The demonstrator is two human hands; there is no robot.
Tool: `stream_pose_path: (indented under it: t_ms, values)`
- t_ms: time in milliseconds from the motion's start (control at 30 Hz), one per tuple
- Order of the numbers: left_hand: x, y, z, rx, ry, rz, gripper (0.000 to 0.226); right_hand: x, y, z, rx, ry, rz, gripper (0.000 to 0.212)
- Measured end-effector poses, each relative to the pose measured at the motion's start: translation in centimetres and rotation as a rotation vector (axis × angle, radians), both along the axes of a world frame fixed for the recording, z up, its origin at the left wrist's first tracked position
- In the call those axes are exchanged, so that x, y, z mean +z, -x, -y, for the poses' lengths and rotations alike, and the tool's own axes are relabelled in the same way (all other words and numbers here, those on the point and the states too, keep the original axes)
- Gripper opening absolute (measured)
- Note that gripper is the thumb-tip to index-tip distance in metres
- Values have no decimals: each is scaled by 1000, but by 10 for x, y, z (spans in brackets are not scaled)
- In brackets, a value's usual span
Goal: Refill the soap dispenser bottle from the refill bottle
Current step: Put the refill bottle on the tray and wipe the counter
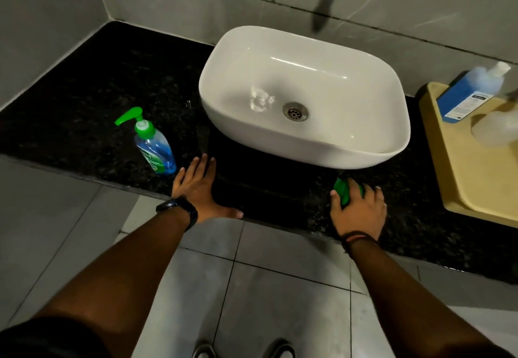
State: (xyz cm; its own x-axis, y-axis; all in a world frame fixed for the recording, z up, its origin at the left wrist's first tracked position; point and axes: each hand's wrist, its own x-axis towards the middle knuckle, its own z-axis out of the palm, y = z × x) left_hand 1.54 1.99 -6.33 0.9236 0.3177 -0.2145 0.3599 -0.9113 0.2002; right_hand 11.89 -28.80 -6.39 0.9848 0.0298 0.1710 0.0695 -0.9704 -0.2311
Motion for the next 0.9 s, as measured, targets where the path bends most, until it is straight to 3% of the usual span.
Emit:
stream_pose_path:
  t_ms: [333, 533, 700, 900]
  values:
    - [-11, -2, -2, 25, 16, 25, 147, 0, 26, -156, 677, -60, -86, 52]
    - [-8, -1, -4, 26, 44, 13, 147, 2, 12, -137, 994, -74, -134, 52]
    - [-5, 2, -3, 15, 23, 21, 145, 3, 3, -60, 896, -125, -87, 48]
    - [-3, 2, -1, 22, 12, 28, 144, 1, -5, 27, 429, -43, 8, 55]
